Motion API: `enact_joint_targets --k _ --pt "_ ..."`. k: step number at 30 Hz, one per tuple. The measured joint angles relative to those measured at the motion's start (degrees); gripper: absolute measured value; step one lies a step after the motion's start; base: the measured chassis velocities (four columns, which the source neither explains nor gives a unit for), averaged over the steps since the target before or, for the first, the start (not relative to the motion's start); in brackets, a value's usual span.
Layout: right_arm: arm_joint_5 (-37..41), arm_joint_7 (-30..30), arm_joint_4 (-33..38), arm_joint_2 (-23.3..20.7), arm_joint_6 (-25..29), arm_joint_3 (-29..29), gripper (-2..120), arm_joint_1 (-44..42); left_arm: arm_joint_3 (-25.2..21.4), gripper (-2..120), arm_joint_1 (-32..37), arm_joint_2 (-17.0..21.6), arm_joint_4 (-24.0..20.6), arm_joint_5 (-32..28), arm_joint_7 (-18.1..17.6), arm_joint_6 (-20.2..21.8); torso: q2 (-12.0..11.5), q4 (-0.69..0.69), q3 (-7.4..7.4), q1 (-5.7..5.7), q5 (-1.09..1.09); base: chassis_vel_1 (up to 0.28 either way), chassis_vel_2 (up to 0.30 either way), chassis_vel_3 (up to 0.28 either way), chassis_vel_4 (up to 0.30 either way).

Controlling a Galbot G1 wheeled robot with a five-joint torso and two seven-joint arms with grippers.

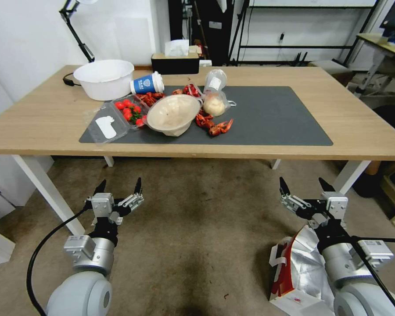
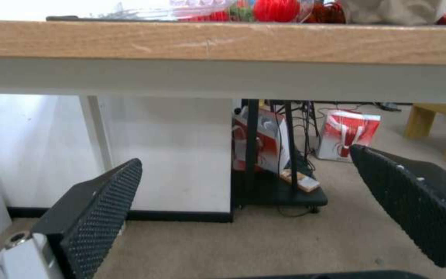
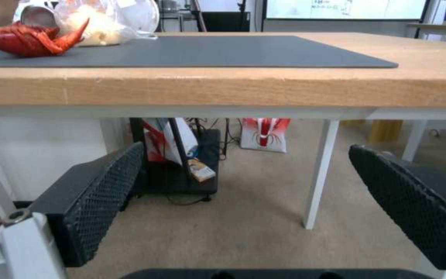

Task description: Pick up the food delivery bag from the floor and place it on the table.

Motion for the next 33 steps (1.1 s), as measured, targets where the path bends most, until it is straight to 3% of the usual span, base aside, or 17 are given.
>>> enact_joint_targets --k 8,33 --pt "0.1 0.1 0.0 0.0 0.1 0.0 100 0.0 0.0 100 0.1 0.0 -0.2 0.0 0.0 -0.3 -1.6 0.0 -0.93 -0.63 0.0 0.0 0.0 0.0 0.0" --pt "0.3 0.4 0.1 -0.2 0.3 0.2 100 0.0 0.0 100 0.8 0.1 -0.3 -0.1 0.4 -1.5 -9.2 0.0 -5.77 -3.41 0.0 0.0 0.0 0.0 0.0"
